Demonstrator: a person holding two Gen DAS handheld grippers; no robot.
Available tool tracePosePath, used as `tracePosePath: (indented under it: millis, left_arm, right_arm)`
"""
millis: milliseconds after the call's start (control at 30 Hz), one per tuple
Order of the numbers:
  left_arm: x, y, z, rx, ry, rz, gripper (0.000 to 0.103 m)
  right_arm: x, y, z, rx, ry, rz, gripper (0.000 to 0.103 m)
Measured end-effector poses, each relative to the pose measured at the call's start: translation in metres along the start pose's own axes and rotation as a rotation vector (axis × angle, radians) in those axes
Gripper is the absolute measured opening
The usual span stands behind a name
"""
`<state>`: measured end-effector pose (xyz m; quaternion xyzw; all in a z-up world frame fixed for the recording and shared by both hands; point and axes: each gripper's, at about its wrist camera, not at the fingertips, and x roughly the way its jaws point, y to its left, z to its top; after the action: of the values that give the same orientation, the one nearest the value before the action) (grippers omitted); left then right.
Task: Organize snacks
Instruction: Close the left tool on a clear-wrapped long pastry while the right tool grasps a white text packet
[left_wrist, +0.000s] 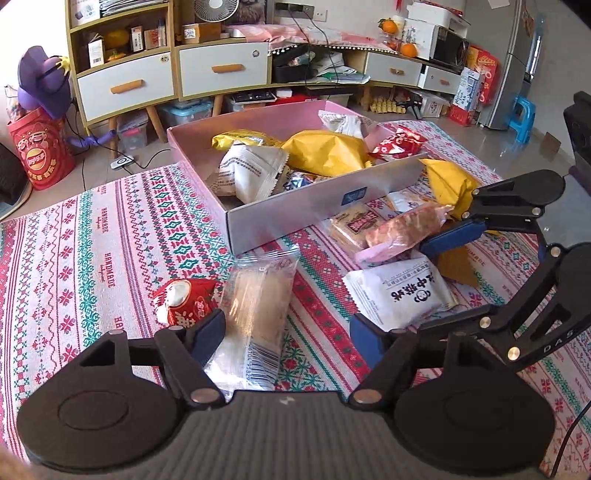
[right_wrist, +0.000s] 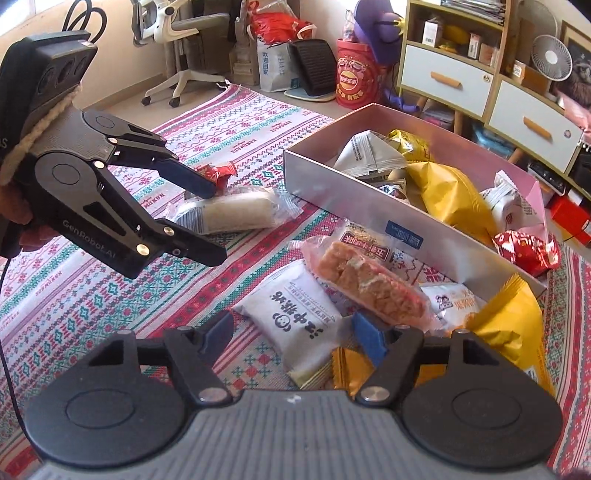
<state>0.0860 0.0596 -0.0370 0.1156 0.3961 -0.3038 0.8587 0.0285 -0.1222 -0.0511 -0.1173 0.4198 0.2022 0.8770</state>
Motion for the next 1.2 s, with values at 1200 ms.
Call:
tracePosePath:
  millis: [1200]
  left_arm:
    - [0.011, -0.001, -0.002, -0.012, 0.075, 0.093, 0.044]
  right_arm:
    - [0.021, 0.033, 0.021, -0.194, 0.001, -0.017, 0.071]
